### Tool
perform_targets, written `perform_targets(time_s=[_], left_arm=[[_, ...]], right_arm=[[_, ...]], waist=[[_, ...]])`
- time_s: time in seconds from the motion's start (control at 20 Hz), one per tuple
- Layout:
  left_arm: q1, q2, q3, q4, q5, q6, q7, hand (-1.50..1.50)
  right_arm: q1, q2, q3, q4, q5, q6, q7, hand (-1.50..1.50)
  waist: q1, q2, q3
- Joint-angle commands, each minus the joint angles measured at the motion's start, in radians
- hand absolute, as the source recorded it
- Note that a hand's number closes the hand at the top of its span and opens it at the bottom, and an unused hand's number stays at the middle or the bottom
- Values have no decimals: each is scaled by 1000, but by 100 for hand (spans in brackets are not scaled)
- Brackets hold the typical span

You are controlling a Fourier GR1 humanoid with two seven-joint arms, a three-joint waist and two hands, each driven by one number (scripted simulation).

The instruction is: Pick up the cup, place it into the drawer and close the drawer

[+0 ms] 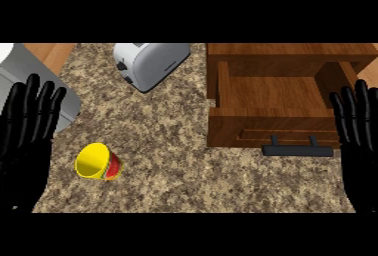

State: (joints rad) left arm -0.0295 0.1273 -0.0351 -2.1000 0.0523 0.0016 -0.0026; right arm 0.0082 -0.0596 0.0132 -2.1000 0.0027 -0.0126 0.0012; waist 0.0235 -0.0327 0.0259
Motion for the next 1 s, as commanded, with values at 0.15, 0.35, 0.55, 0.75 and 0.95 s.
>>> perform_targets(time_s=[0.15,0.35,0.55,0.75,0.95], left_arm=[[32,124,30,12,294,-309,-85,-150],[127,166,-13,77,543,-482,-14,-150],[167,305,126,125,745,-630,4,-150],[57,320,172,264,793,-688,13,-150],[81,281,181,199,805,-670,79,-150]], right_arm=[[-22,-8,5,18,-15,23,-5,-150],[9,2,57,12,-79,67,66,-150],[-14,-5,47,26,-68,61,86,-150],[-45,-19,13,-29,-115,68,146,-150],[-35,-4,16,35,-87,82,73,-150]], waist=[[-18,34,-29],[-15,37,-30],[-15,33,-27],[-26,33,-26],[-22,32,-26]])
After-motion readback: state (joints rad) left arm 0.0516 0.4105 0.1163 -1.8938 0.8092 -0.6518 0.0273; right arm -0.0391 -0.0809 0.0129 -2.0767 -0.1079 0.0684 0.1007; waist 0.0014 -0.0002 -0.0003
